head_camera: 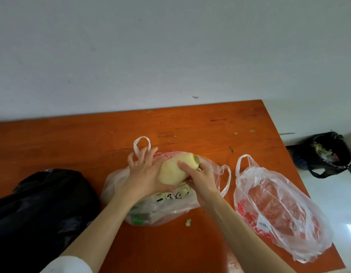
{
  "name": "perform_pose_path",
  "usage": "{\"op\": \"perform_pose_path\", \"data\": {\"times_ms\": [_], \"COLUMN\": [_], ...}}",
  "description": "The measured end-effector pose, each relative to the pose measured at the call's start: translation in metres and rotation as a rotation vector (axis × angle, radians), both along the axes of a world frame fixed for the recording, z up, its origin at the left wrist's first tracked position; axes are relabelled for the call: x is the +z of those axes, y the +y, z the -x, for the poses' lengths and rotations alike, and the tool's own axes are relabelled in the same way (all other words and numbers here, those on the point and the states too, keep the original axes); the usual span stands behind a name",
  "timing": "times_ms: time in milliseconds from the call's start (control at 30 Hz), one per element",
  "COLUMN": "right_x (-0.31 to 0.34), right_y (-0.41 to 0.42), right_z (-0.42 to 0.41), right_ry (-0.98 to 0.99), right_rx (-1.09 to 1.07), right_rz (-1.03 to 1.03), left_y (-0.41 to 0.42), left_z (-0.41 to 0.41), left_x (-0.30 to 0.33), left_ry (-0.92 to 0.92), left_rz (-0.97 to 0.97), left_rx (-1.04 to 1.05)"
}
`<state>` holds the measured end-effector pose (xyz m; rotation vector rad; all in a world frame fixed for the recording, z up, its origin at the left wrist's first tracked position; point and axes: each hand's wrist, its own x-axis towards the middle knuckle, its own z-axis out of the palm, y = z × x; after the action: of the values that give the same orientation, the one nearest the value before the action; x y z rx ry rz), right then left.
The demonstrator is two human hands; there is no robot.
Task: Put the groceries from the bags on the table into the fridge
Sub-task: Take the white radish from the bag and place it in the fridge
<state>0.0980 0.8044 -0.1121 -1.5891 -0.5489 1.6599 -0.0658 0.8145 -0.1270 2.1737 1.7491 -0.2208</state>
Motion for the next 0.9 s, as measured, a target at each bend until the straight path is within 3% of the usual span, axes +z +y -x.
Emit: {"op": "perform_pose_path", "data": {"times_ms": [67,133,200,333,567,800,900], "right_x": [0.011,0.024,0.036,0.063,0.096,0.074,0.082], "right_y": [0.003,0.005,0.005,0.007,0.015,-0.030,-0.049], "right_z": [-0.006,-0.013,-0.022,-0.034,-0.071,-0.095,-0.099], "right_ry": [-0.068,-0.118,-0.170,-0.250,0.100,0.063,-0.089], "right_rx": [-0.006,-0.012,-0.015,0.026,0.161,0.446,0.459], "right_rz": [-0.078,-0.133,-0.195,-0.327,-0.474,-0.450,-0.462], "left_y": [-0.007,-0.011,-0.012,-0.011,-0.002,-0.007,-0.010], "left_z": [-0.011,-0.021,-0.030,-0.053,-0.079,-0.091,-0.101], "left_x": [0.006,0.015,0.022,0.048,0.095,0.124,0.136], "left_ry": [0.010,0.017,-0.046,-0.339,-0.808,-1.163,-1.279], "left_rz": [-0.227,-0.318,-0.312,-0.239,-0.213,-0.132,-0.068], "left_rx": [-0.046,-0.062,-0.050,0.077,0.338,0.506,0.517]}}
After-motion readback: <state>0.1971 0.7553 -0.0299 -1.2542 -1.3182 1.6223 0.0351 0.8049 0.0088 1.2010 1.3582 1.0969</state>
